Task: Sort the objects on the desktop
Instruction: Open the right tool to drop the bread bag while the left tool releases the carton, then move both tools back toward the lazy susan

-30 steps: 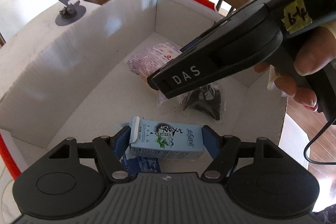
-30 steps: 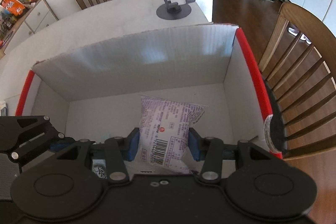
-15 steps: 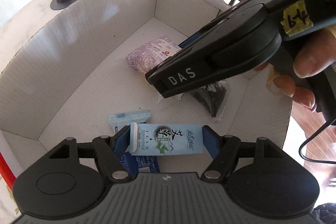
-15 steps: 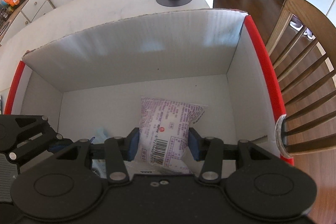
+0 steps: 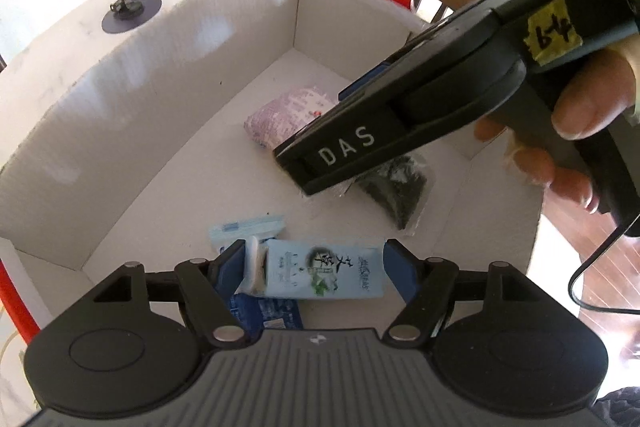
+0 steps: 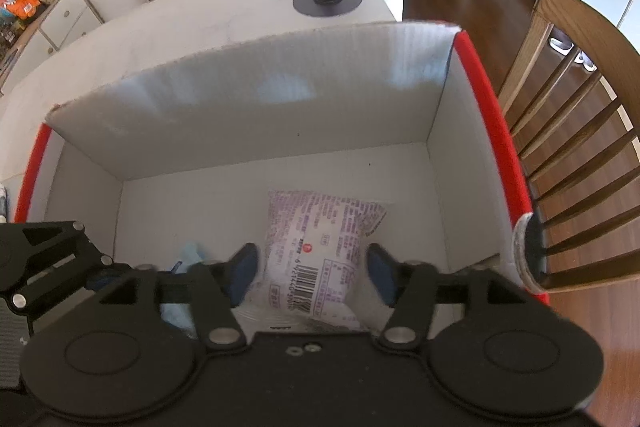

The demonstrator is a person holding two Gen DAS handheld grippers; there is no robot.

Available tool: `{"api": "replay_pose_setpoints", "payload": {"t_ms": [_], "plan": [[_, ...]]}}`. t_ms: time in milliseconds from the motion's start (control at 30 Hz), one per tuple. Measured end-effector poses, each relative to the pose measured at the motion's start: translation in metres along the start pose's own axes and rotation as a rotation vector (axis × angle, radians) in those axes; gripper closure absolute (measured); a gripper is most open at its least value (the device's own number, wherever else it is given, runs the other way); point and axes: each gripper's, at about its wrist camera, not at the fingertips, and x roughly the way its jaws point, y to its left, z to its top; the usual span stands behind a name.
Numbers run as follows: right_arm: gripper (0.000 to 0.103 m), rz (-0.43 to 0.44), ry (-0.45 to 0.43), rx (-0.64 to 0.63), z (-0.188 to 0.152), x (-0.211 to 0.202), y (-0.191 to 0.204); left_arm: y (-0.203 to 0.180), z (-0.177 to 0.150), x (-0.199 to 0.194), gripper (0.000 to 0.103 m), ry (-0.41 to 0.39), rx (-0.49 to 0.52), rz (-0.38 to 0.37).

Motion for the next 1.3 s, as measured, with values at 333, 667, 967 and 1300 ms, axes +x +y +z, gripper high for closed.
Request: {"api": "replay_pose_setpoints", "payload": {"t_ms": [333,667,967,1300], "plan": [[0.035,0.016,-0.036,-0.001,-0.002,-0.018,0.007,-0.001,-0.006,-0.022,0.03,-0.047,-0.018,0.007],[0.035,0.022,-0.078,-0.019,-0.009,-0.048,0.017,-0.005,-0.024,-0.066,0.03,-0.166,-0.077,0.01],[0.035,0.051,-0.117,-0.05,-0.021,-0.077,0.038,-0.011,-0.055,-0.112,0.023,-0.26,-0.117,0.028],[0.035,0.068,-0.163,-0.073,-0.038,-0.099,0.069,-0.004,-0.096,-0.15,0.023,-0.322,-0.144,0.042]]}}
